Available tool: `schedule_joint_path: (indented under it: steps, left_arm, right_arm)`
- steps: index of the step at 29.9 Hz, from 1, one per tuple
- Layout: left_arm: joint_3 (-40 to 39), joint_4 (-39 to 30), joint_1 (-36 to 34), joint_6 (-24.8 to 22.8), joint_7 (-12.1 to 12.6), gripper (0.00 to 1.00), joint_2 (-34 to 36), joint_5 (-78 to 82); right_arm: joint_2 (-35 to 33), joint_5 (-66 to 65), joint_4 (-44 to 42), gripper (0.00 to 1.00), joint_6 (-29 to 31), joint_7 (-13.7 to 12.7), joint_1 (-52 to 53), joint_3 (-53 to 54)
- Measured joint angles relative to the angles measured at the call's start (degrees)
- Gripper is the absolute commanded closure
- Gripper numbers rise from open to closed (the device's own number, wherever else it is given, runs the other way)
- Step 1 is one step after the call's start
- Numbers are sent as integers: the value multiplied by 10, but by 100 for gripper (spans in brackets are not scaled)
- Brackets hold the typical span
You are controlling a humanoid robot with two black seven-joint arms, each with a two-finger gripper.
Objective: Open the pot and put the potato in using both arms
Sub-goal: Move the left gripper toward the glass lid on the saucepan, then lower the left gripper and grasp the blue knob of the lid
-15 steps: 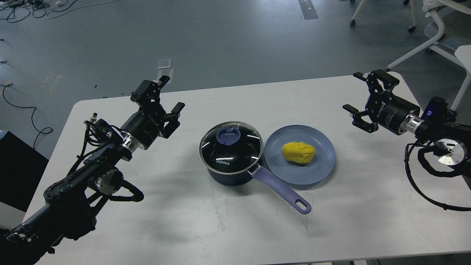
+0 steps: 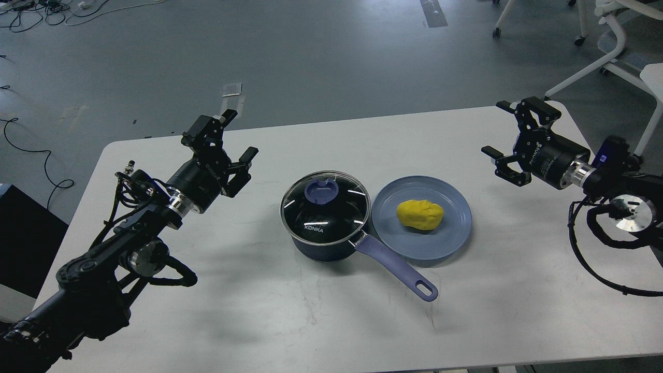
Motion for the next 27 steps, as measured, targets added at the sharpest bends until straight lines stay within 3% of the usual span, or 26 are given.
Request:
schedule_joint_path:
  steps: [6, 11, 20, 27]
  left_arm:
    - [4, -25, -7, -49, 0, 2, 31, 15]
    - [5, -101, -24, -41, 0, 2, 65, 116]
    - [3, -250, -67, -22, 0, 2, 81, 464]
    - [5, -258, -90, 8, 0, 2, 32, 765]
  right_arm:
    - [-2, 0, 0, 0, 0, 0, 0, 0]
    - [-2, 0, 0, 0, 0, 0, 0, -2]
    - [-2, -1, -1, 0, 0, 0, -1, -2]
    - [1, -3, -6, 0, 0, 0, -6, -5]
